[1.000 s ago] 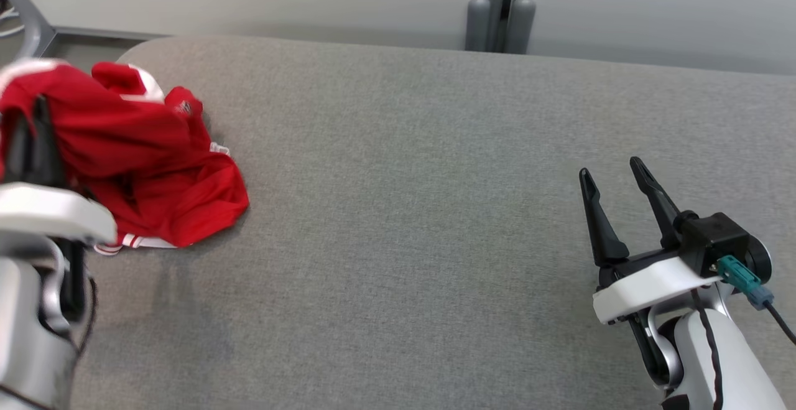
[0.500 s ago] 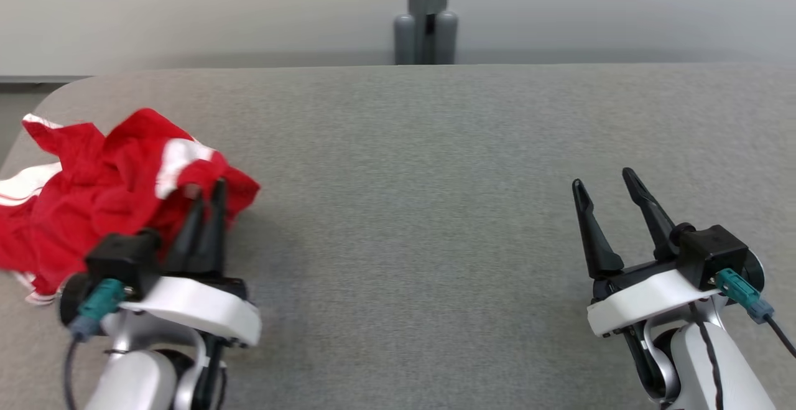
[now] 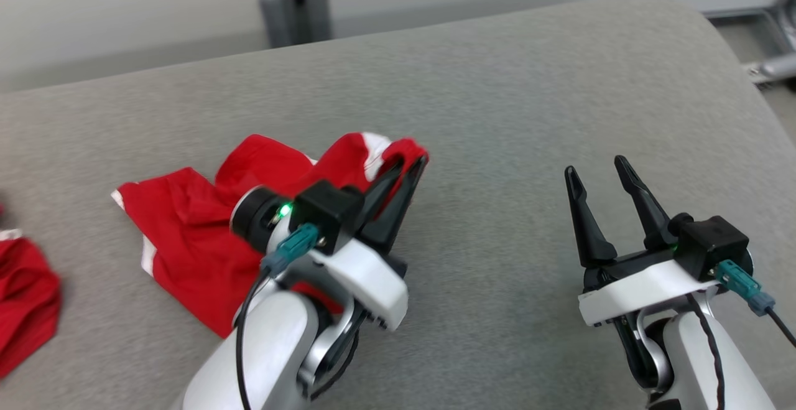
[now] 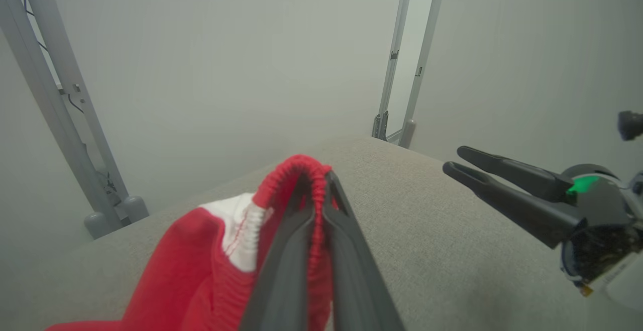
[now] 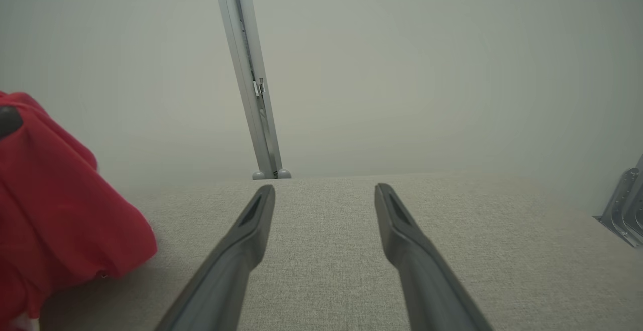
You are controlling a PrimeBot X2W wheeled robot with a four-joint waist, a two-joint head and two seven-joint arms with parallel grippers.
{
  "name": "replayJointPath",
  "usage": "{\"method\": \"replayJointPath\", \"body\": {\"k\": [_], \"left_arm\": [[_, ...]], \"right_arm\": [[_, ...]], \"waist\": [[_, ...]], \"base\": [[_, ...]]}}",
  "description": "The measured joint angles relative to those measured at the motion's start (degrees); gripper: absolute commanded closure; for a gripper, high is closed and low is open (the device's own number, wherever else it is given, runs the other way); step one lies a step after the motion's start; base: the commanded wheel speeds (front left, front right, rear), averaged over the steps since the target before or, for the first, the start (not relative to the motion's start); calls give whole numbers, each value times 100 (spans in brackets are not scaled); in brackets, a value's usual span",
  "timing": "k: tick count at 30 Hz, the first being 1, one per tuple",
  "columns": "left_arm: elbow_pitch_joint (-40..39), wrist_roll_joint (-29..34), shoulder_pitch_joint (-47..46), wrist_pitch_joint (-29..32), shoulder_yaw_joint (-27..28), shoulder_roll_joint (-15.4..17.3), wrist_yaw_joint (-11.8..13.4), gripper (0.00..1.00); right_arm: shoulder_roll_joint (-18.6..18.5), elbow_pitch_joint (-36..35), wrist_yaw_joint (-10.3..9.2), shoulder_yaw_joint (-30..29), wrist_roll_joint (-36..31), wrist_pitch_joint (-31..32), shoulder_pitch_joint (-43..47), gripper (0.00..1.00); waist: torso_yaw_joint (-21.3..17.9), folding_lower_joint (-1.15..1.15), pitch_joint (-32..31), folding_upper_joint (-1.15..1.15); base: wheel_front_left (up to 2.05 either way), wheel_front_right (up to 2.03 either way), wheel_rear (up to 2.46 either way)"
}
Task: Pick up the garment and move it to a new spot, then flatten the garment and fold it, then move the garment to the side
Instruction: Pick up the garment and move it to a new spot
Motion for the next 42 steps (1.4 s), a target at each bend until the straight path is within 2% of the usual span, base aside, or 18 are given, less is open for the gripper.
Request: {"method": "replayJointPath", "body": {"k": [6,13,14,16,17,24,28,33,36,42], "left_arm": [[656,-12,-644,-129,-96,-249,-133,100],[1631,-204,-816,-210,-266,-378,-330,100],[1730,-241,-821,-252,-283,-396,-349,95],[1929,-288,-870,-283,-352,-420,-436,12],[1998,-307,-884,-335,-377,-433,-456,0],[2125,-334,-922,-738,-525,-472,-555,0],[1974,-368,-843,-945,-513,-467,-492,0],[1706,-411,-632,-1228,-176,-246,-144,0],[1523,-476,-506,-1422,238,-13,191,0],[1334,-677,-228,-1600,862,425,481,0]], "right_arm": [[0,123,0,119,190,-102,-92,0],[-4,275,0,137,348,-166,-97,0],[-3,297,-1,134,355,-167,-97,0],[-1,331,0,125,356,-171,-99,0],[0,342,-1,116,355,-172,-101,0],[2,360,0,0,275,-197,-170,0],[2,359,0,-76,187,-199,-163,0],[4,326,0,-168,71,-211,-134,0],[3,299,0,-210,0,-212,-109,0],[7,229,0,-230,-82,-158,-75,0]], "waist": [[-639,0,189,0],[-1199,0,433,0],[-1233,0,477,0],[-1272,0,548,0],[-1272,0,562,0],[-984,0,515,0],[-696,0,422,0],[-243,0,277,0],[132,0,163,0],[580,0,-27,0]], "base": [[0,0,0],[0,0,0],[0,0,0],[0,0,0],[0,0,0],[0,0,0],[0,0,0],[0,0,0],[0,0,0],[0,0,0]]}}
